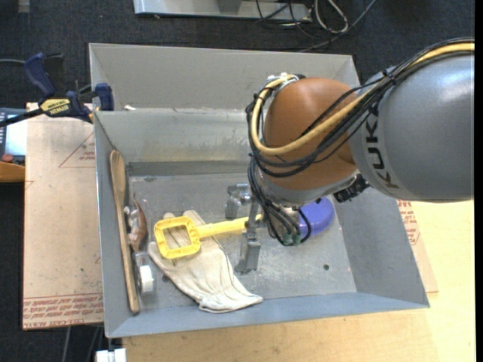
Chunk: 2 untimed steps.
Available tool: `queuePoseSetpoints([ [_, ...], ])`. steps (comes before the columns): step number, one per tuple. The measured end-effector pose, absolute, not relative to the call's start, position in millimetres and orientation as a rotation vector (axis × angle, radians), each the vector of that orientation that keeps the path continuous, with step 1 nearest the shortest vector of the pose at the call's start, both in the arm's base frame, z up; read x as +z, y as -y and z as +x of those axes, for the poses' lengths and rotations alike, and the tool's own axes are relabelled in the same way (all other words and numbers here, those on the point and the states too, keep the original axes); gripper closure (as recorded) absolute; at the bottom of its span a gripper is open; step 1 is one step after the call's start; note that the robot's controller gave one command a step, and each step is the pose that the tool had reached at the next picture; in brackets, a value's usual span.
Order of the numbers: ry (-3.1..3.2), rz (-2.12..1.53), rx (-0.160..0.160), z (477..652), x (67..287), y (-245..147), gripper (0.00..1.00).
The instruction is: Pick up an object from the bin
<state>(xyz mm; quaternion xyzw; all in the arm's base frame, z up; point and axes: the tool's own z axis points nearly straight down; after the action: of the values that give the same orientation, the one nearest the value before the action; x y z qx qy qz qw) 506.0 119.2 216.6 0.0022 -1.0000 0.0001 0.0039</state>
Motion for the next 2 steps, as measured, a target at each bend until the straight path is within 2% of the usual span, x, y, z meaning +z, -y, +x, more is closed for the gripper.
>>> queuePoseSetpoints([
  [1, 3.142, -0.001, -0.002, 507.6, 221, -118, 0.00],
  [2, 3.129, 0.307, -0.003, 551.3, 117, -136, 0.00],
])
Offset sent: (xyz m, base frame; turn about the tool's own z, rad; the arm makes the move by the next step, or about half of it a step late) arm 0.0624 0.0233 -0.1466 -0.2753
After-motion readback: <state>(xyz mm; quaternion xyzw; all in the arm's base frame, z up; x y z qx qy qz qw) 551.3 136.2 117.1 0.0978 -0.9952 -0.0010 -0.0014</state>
